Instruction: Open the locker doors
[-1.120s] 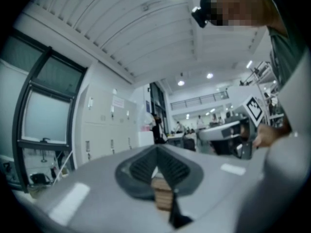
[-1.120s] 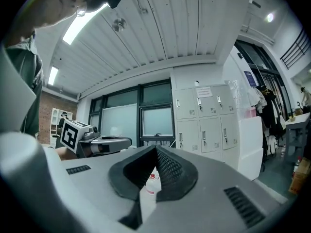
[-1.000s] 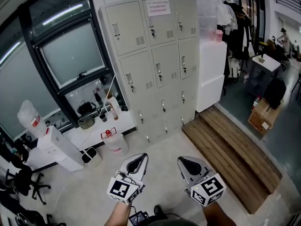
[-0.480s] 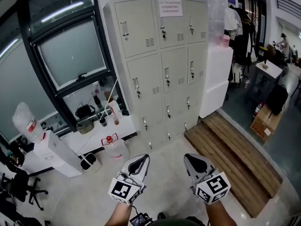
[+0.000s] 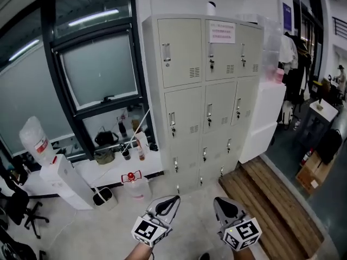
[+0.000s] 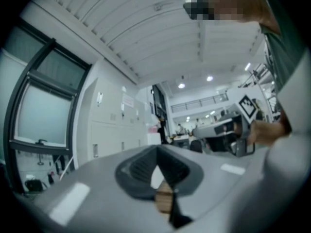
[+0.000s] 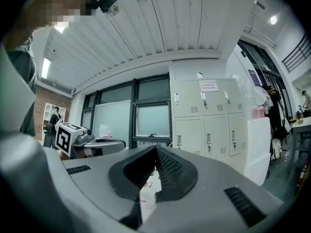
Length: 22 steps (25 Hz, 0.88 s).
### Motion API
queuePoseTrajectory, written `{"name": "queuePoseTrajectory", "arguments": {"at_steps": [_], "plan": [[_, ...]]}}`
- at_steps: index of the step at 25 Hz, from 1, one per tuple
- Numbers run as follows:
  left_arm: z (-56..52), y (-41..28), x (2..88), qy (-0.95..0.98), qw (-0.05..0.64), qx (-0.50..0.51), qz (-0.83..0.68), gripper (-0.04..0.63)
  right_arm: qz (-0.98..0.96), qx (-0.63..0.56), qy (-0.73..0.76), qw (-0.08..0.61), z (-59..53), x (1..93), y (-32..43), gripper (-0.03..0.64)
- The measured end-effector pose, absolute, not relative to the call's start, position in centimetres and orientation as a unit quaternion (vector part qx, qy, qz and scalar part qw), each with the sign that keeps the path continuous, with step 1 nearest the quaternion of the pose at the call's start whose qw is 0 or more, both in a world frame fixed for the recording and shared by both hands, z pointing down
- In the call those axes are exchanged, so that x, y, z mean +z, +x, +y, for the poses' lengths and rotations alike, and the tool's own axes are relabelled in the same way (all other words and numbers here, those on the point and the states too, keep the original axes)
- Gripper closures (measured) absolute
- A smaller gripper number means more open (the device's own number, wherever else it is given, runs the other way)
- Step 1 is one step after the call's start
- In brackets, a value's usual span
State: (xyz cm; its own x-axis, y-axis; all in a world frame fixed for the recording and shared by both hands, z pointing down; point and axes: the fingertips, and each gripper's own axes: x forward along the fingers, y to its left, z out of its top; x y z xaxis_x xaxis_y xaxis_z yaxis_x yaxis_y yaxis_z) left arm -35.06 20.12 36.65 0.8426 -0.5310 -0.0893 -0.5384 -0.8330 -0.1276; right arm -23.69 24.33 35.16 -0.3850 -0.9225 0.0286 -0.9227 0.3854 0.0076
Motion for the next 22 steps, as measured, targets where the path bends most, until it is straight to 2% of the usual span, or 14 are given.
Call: {"name": "queuePoseTrajectory", "arguments": {"at_steps": [22], "plan": [[7.8, -28.0, 37.5, -0.929, 0.084, 0.022, 0.361, 0.595, -0.889, 0.023, 0.457, 0.009, 10.1, 36.5, -17.6, 0.617]]}}
